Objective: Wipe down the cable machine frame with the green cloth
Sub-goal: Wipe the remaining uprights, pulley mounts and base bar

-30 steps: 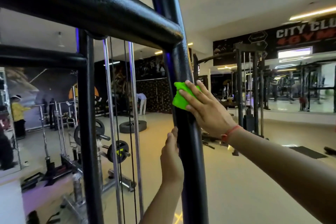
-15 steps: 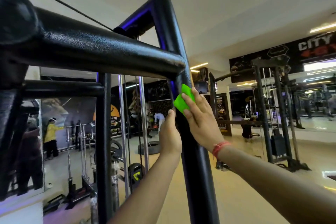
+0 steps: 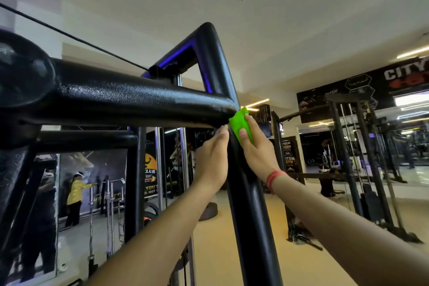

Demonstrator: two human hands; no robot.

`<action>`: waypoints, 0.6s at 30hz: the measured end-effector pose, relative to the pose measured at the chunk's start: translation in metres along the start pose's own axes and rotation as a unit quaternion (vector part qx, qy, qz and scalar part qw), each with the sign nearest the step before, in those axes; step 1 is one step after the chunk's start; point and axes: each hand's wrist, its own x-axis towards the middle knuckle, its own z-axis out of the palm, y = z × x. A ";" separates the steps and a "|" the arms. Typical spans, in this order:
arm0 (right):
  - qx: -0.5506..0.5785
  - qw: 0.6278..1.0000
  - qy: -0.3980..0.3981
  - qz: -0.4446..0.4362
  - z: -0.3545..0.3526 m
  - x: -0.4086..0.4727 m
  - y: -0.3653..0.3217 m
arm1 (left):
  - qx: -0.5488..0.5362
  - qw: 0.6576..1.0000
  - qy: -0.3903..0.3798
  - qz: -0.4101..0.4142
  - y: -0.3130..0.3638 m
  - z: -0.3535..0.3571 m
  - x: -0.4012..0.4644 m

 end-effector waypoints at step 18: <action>-0.083 0.987 0.025 -0.133 0.015 0.053 -0.039 | 0.723 0.666 0.025 0.182 0.111 -0.051 0.012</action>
